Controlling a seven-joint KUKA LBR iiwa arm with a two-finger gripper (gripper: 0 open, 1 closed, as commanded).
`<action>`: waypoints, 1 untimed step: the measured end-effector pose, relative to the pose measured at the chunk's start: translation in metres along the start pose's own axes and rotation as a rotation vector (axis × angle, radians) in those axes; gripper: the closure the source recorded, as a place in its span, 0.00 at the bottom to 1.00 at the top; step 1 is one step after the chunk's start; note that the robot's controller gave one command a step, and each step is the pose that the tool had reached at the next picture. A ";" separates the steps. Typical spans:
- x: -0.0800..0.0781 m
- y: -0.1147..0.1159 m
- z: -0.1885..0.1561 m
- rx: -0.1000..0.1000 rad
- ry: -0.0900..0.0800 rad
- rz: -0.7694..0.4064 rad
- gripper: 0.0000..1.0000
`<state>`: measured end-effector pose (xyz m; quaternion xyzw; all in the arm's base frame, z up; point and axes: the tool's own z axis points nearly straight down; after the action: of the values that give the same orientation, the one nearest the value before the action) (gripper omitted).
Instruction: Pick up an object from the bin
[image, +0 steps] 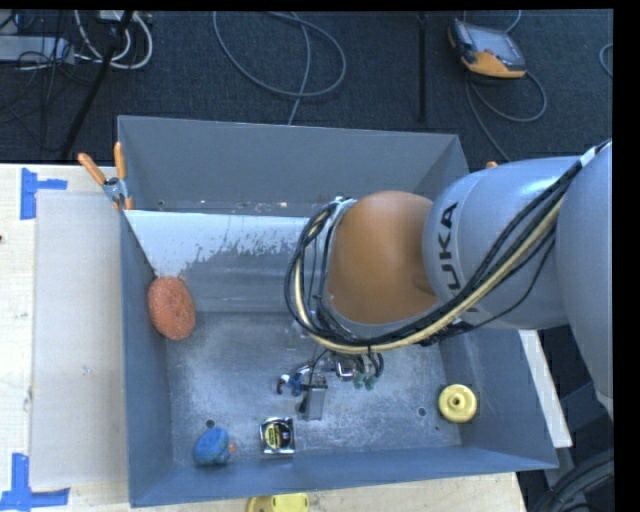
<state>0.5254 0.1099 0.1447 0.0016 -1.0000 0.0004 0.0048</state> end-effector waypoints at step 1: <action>-0.002 -0.001 -0.004 -0.001 -0.007 0.004 0.00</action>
Offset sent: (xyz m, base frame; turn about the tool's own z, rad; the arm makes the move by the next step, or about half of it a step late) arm 0.0210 -0.0352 -0.0747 0.1010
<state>0.5270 0.1093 0.1492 -0.0002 -1.0000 -0.0001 0.0012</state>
